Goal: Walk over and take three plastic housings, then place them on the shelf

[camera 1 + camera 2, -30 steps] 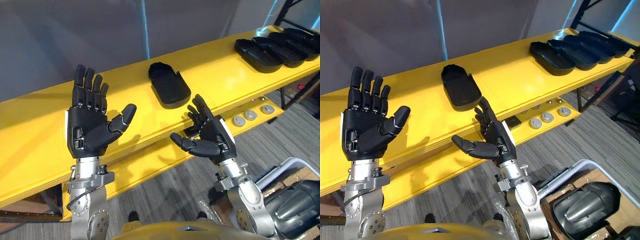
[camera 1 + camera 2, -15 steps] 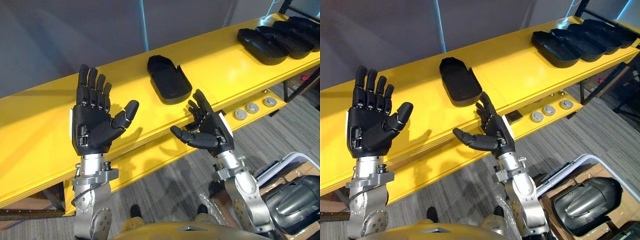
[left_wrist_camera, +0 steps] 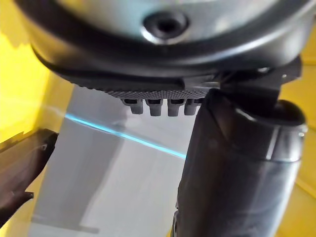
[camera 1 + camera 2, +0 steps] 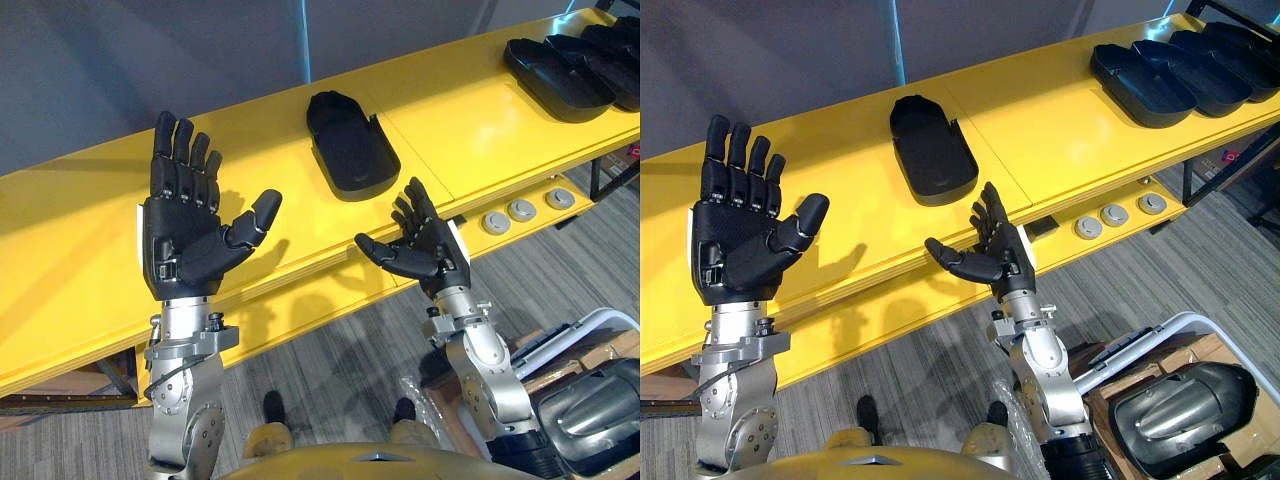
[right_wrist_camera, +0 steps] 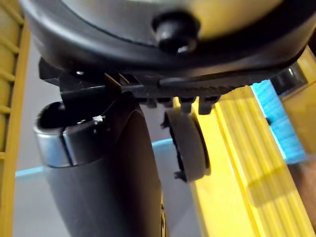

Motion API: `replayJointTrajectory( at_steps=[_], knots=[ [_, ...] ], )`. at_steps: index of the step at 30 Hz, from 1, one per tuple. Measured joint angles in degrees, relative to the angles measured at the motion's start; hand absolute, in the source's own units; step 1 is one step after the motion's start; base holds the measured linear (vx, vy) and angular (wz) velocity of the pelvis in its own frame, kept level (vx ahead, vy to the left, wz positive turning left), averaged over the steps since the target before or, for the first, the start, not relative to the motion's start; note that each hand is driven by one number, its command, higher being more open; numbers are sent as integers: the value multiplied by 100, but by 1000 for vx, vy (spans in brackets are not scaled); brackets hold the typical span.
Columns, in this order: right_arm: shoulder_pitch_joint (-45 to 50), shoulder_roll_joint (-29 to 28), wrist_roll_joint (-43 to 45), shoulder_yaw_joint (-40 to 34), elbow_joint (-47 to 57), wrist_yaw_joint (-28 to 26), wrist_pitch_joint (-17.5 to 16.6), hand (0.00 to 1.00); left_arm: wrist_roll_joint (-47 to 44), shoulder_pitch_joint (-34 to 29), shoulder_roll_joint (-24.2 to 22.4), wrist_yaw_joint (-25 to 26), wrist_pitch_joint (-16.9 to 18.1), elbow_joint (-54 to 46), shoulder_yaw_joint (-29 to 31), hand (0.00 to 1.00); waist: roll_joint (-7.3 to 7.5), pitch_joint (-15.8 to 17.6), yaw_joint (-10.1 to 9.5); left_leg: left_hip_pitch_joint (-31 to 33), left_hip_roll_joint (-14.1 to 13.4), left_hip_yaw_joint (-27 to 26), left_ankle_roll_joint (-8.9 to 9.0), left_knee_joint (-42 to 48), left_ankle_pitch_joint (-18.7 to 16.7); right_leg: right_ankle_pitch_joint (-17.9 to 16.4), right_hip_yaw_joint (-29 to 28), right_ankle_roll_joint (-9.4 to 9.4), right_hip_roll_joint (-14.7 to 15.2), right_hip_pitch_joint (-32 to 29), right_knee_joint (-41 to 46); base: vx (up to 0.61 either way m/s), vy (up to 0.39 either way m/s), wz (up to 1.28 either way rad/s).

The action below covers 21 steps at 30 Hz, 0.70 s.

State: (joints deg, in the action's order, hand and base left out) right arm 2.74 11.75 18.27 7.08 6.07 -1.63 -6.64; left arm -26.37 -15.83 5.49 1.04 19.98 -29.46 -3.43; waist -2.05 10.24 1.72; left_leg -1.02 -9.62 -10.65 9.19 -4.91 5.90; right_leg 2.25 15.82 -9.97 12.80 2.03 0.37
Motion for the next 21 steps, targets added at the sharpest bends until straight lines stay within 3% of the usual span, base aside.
replayJointTrajectory(
  at_steps=[21],
  knots=[
    [-470,-134,-522,-200,-648,205,-51,100,0,0,-97,-300,-11,-1,265,100,7,51,-41,-36,-1,173,-15,-4,113,-14,174,20,5,122,57,-16,-1,3]
  ],
)
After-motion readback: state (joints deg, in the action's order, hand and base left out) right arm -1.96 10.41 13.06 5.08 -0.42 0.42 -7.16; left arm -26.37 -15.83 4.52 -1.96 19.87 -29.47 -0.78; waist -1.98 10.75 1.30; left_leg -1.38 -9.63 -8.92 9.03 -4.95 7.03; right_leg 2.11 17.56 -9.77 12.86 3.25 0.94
